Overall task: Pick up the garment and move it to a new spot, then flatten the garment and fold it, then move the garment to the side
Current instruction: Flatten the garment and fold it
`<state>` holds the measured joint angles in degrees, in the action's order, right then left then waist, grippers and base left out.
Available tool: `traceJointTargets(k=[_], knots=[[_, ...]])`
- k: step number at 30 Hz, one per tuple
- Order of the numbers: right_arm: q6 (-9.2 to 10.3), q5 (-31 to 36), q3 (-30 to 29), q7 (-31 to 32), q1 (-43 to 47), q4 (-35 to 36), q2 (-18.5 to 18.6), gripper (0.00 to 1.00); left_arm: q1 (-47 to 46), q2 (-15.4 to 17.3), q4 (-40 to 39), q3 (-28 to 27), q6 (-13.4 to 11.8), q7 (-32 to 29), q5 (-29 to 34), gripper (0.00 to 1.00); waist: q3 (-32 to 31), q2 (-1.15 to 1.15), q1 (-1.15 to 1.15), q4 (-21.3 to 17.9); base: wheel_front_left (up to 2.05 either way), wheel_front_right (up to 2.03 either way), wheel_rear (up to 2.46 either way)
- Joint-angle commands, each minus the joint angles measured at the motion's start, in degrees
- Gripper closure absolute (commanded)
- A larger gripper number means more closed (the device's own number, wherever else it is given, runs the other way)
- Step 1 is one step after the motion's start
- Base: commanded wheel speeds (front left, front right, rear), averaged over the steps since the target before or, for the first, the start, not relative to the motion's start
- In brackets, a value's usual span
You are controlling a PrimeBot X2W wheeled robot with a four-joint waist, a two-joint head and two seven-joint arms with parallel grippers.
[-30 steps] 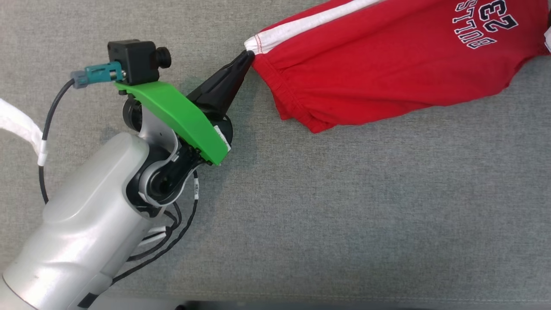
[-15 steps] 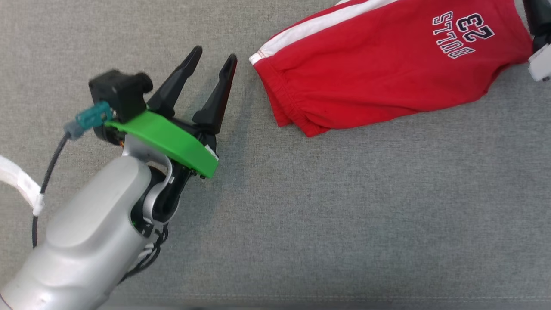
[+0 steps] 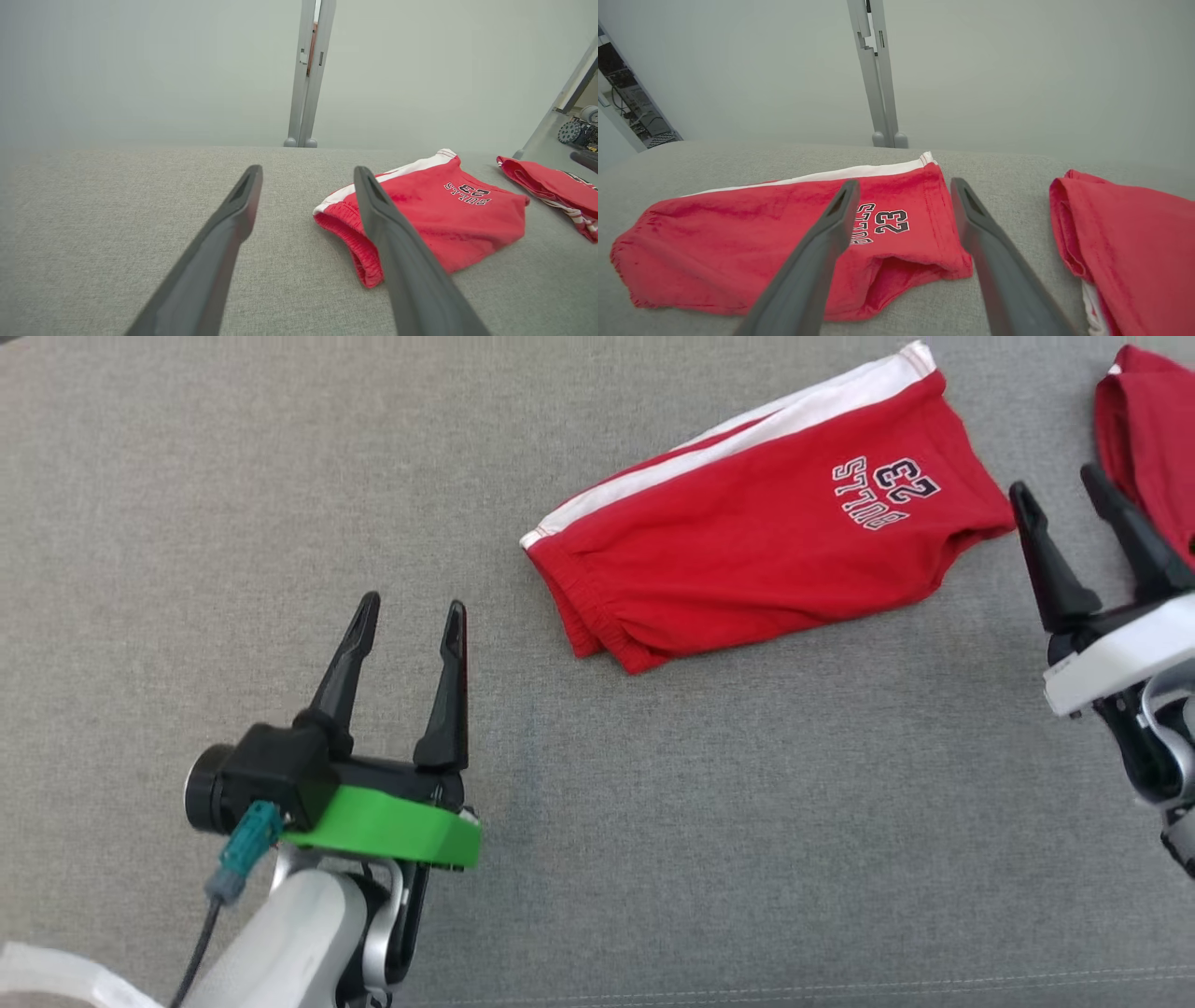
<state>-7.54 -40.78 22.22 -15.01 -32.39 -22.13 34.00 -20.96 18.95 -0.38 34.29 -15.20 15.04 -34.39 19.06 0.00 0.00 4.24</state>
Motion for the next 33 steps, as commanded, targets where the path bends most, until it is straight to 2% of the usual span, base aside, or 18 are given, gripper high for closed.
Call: traceJointTargets(k=[1,5,9,13,15,23,28,33], knots=[[0.11,0.8,-0.6,-0.2,2.1,0.4,-0.5,0.0,2.6,-0.7,-0.3,-1.2,-0.4,0.1,2.1,0.0,-3.5,0.0,0.0,-0.8,0.0,0.0,0.0],[0.12,1.0,-2.8,-0.2,6.2,0.3,-1.6,0.0,8.3,-4.2,-0.5,-4.4,0.3,0.1,8.0,0.0,-4.5,0.0,0.0,0.4,0.0,0.0,0.0],[0.11,-0.3,-3.5,-0.2,7.0,-2.2,-1.1,0.0,11.8,-8.1,0.1,-6.0,2.1,0.1,12.3,0.0,-4.1,0.0,0.0,2.6,0.0,0.0,0.0],[0.11,-1.7,-2.9,1.3,3.2,-6.6,0.5,0.0,13.2,-11.5,0.7,-6.7,4.4,0.2,15.9,0.0,-2.4,0.0,0.0,5.3,0.0,0.0,0.0],[0.11,-2.7,-2.4,5.0,-0.7,-10.6,1.9,0.0,13.0,-13.3,0.7,-7.2,5.7,0.2,18.3,0.0,-0.3,0.0,0.0,7.4,0.0,0.0,0.0],[0.11,-4.9,-0.4,15.9,-11.0,-18.4,5.3,0.0,12.1,-15.6,0.6,-8.1,7.8,0.2,21.7,0.0,4.9,0.0,0.0,12.2,0.0,0.0,0.0],[0.11,-6.0,1.5,19.6,-13.7,-21.8,6.6,0.0,11.8,-16.0,0.9,-8.3,8.7,0.2,21.9,0.0,6.4,0.0,0.0,14.0,0.0,0.0,0.0],[0.12,-7.0,2.9,21.2,-14.7,-25.6,6.8,0.0,11.4,-16.1,0.3,-8.0,8.3,0.2,21.0,0.0,7.3,0.0,0.0,14.6,0.0,0.0,0.0]])
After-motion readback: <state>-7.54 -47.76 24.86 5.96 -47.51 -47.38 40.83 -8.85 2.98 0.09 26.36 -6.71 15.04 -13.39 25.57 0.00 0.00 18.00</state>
